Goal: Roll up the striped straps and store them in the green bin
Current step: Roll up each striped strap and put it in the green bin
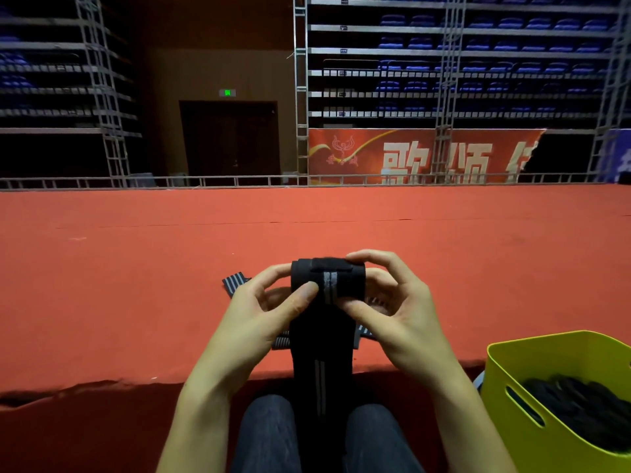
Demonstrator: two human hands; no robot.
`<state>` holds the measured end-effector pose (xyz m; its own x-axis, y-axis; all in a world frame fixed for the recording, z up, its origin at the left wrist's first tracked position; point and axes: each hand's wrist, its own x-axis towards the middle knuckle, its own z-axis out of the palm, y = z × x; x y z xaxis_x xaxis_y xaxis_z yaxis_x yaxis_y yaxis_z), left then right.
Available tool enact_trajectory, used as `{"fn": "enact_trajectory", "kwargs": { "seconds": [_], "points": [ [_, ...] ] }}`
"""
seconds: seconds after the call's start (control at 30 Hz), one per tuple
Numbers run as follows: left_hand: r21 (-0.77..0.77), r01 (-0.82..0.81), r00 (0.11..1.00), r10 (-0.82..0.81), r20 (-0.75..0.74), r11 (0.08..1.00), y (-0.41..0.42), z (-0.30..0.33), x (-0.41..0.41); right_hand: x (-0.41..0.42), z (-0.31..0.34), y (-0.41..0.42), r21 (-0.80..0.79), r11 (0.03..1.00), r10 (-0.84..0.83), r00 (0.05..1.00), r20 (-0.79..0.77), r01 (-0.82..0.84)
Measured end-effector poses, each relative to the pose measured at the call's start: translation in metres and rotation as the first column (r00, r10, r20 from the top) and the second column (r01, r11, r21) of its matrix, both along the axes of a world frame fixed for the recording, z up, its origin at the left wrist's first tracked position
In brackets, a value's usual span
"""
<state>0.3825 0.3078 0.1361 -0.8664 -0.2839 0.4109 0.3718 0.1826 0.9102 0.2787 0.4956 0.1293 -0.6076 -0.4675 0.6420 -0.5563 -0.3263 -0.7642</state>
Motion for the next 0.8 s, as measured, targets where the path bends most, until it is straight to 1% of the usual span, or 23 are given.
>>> {"fn": "enact_trajectory", "kwargs": {
  "seconds": [0.33, 0.4, 0.47, 0.57, 0.63, 0.73, 0.8],
  "points": [
    [0.154, -0.038, 0.998, 0.045, -0.043, 0.987, 0.014, 0.003, -0.004, 0.001, -0.01, -0.005, -0.136, 0.991, 0.0, 1.0, 0.002, 0.0],
    [0.169, -0.032, 0.998, 0.042, -0.053, 0.985, 0.015, 0.003, -0.004, 0.0, -0.01, -0.005, -0.139, 0.99, 0.014, 1.0, 0.004, -0.014],
    [0.176, -0.022, 0.997, 0.035, -0.066, 0.984, 0.015, 0.003, -0.003, 0.0, -0.01, -0.005, -0.106, 0.994, 0.012, 1.0, -0.001, -0.012],
    [0.191, 0.022, 0.997, -0.007, -0.079, 0.981, 0.014, 0.004, -0.003, -0.002, -0.005, 0.003, -0.003, 1.0, 0.023, 1.0, -0.002, -0.023],
    [0.191, 0.053, 0.995, -0.036, -0.089, 0.98, 0.011, 0.003, -0.001, -0.004, -0.001, 0.008, 0.078, 0.996, 0.046, 0.997, 0.063, -0.051],
    [0.13, 0.088, 0.991, -0.074, -0.109, 0.988, 0.006, 0.001, 0.0, -0.004, 0.0, 0.009, 0.176, 0.983, 0.027, 0.99, 0.136, -0.051],
    [0.093, 0.107, 0.989, -0.097, -0.111, 0.99, 0.003, -0.001, -0.001, -0.003, -0.001, 0.007, 0.194, 0.98, 0.026, 0.989, 0.143, -0.054]
  ]
}}
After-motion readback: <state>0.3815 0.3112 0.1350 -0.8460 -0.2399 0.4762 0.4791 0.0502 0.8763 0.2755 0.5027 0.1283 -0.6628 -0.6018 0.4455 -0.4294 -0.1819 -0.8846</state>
